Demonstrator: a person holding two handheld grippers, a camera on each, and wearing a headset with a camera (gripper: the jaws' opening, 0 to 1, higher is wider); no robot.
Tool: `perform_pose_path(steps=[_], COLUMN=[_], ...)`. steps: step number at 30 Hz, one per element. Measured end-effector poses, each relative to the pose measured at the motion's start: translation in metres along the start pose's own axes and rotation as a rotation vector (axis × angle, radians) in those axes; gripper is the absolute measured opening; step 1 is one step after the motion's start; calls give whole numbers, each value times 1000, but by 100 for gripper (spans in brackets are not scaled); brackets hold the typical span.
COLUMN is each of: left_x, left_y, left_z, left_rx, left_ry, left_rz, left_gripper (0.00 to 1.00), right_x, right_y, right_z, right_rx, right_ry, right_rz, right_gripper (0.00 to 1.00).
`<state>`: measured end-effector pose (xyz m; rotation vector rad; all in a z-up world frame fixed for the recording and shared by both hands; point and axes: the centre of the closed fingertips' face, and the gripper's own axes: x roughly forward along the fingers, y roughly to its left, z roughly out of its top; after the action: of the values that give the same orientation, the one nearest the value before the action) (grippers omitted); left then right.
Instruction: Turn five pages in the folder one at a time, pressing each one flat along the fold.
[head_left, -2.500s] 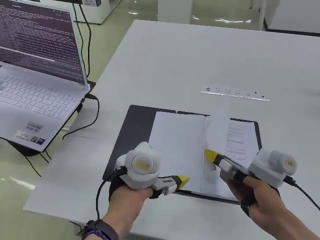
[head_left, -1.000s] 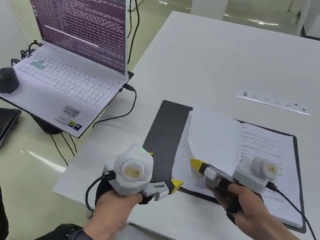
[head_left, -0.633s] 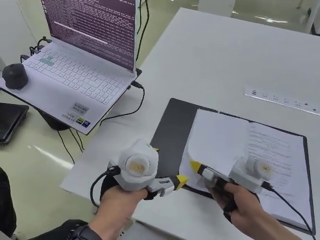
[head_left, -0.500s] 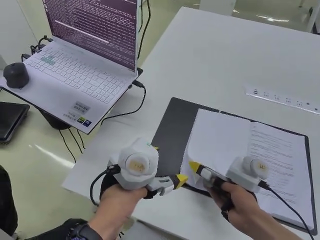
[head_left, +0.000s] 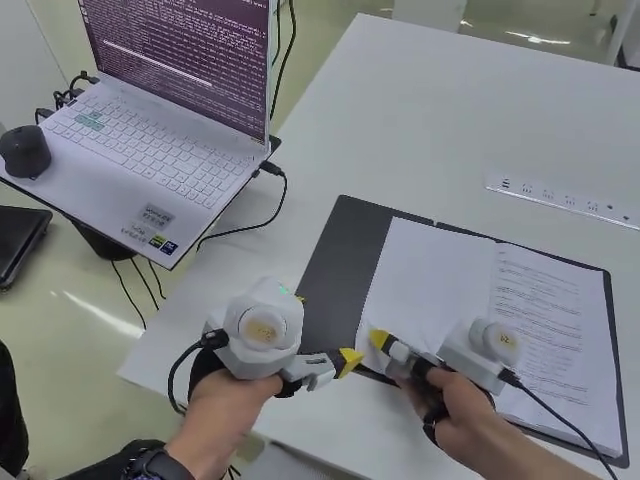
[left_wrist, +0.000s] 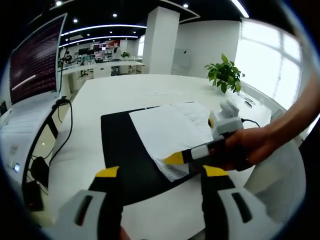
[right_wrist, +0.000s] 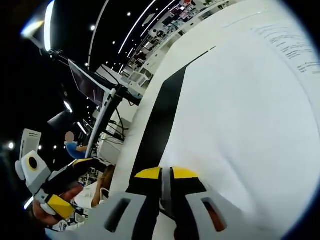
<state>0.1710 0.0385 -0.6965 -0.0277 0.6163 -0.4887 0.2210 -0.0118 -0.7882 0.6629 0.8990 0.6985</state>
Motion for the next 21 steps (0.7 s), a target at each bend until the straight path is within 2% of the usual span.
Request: perform_pose_path(steps=[3,5,9,12,14,15,16,18,21], left_x=[1,4,8,12,14,15,16,19,23], left_y=[-2,-3,-7,-10,-12,-13,-14,-15,-15], left_z=[-1,-2,-3,-5,-7,-7,-8,-13,-20], left_rx=[-9,-11,-9,-4,-7,-6,-4,6,10], left_ry=[7,12,23,35,41,40,43,63,89], left_rz=[-12,-24,-54,-75,-87,-95,-98,-109,-123], left_gripper=[64,64,61,59,57,54,53,52,48], right_x=[0,-2,-15,-28,-40,-49,-54,-68,-89], right_y=[8,14,22,22,22,19,23,23,18], right_z=[1,1,-1,0,0,3,2,-2,-4], right_rx=[49,23,-40,-64,-84,-141,-171,-166,-204], right_ry=[13,26,55,48,41,21,18,18,6], right_rz=[51,82,115,130,119,95,110,109,95], right_gripper=[16,24,33,34,32,31,30,29,29])
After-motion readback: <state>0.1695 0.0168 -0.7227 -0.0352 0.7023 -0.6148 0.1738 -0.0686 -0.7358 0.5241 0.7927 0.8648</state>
